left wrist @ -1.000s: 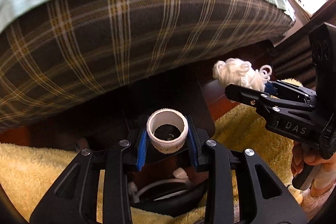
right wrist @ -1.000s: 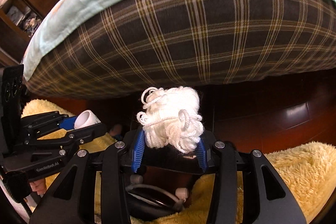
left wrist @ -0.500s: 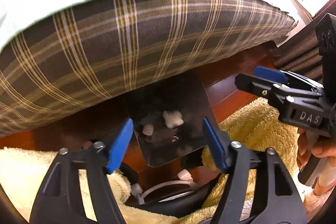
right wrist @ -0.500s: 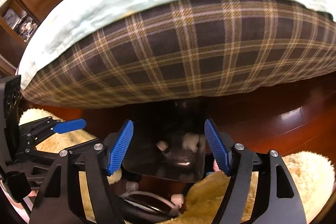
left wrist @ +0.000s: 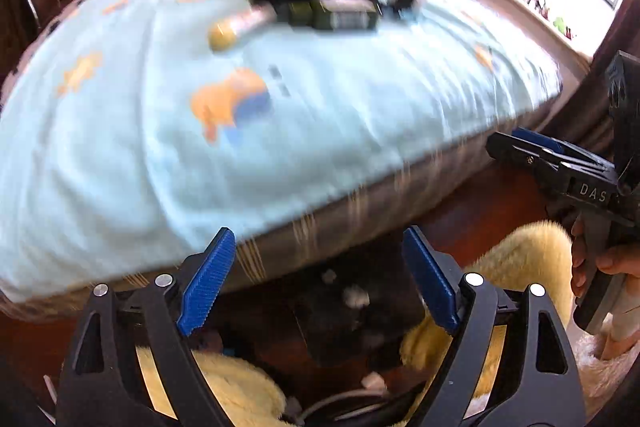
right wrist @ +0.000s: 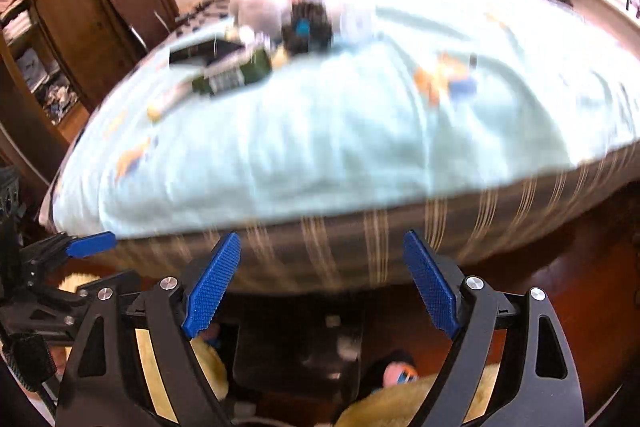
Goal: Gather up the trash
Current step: 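Grasp the yellow-capped tube with the left tool while the right tool grasps the black scrunchie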
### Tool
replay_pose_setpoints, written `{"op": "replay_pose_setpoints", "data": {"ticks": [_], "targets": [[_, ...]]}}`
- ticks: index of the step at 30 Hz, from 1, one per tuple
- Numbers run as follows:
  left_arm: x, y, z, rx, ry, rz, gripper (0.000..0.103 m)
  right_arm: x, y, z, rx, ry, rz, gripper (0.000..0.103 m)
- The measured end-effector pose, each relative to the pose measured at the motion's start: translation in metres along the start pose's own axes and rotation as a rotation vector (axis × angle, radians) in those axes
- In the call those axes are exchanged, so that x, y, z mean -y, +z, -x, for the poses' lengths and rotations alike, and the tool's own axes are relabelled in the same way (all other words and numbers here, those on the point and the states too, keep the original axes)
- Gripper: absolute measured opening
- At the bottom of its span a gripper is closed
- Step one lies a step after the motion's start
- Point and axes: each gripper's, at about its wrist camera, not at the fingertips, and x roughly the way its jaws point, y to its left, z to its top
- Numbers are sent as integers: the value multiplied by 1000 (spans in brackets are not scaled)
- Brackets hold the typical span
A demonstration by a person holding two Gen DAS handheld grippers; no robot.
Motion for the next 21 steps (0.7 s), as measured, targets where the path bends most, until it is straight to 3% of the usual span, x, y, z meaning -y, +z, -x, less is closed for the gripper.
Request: {"op": "replay_pose_setpoints", "data": {"ticks": [7, 14, 16, 21], "targets": [[-21, 36, 3, 57, 68, 16, 81, 0, 41, -16, 88, -60, 29, 85], [-37, 68, -15, 83, 69, 32, 79, 16, 69, -47, 134, -102, 26, 85], [-43, 79, -21, 84, 74, 35, 74, 19, 76, -55, 138, -112, 34, 84], [-49, 97, -34, 89, 80, 29, 67, 23, 92, -76, 134, -103, 36, 72]]}}
